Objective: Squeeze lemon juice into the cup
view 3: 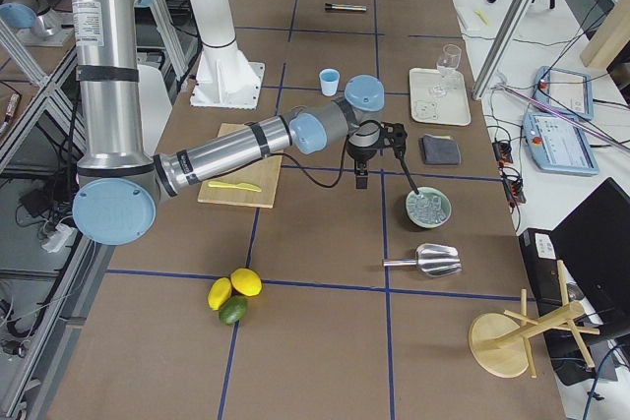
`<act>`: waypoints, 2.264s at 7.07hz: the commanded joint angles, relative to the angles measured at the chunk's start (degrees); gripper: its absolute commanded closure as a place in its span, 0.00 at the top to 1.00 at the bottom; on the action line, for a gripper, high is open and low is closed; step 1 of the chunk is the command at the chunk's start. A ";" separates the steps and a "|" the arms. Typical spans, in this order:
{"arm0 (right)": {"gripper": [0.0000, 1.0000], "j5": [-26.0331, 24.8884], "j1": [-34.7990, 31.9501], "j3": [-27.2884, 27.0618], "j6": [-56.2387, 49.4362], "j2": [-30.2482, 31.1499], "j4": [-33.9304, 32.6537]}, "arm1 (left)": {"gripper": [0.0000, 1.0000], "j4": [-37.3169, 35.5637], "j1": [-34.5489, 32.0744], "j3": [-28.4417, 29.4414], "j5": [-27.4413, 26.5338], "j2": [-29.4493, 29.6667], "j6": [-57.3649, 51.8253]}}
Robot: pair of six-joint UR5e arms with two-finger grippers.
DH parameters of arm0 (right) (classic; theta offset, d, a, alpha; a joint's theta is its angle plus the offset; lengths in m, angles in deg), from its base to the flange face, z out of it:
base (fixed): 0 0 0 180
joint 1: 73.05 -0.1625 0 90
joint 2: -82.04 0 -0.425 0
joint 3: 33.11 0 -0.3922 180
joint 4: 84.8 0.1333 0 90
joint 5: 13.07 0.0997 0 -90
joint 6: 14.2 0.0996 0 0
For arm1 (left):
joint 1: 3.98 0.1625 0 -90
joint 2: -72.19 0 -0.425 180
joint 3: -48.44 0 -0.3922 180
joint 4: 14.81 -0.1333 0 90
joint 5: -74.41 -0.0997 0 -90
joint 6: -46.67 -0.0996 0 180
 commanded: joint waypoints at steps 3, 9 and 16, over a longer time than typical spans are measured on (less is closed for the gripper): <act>1.00 -19.64 25.09 -10.61 24.21 9.35 11.10 | 1.00 -0.07 0.01 -4.38 0.13 0.20 0.36; 1.00 -39.42 55.45 -17.23 44.56 8.41 4.53 | 1.00 -0.07 -0.08 -6.85 0.31 -0.15 0.36; 1.00 -40.83 59.15 -12.83 47.38 5.58 4.25 | 1.00 -0.07 -0.08 -6.68 0.31 -0.15 0.28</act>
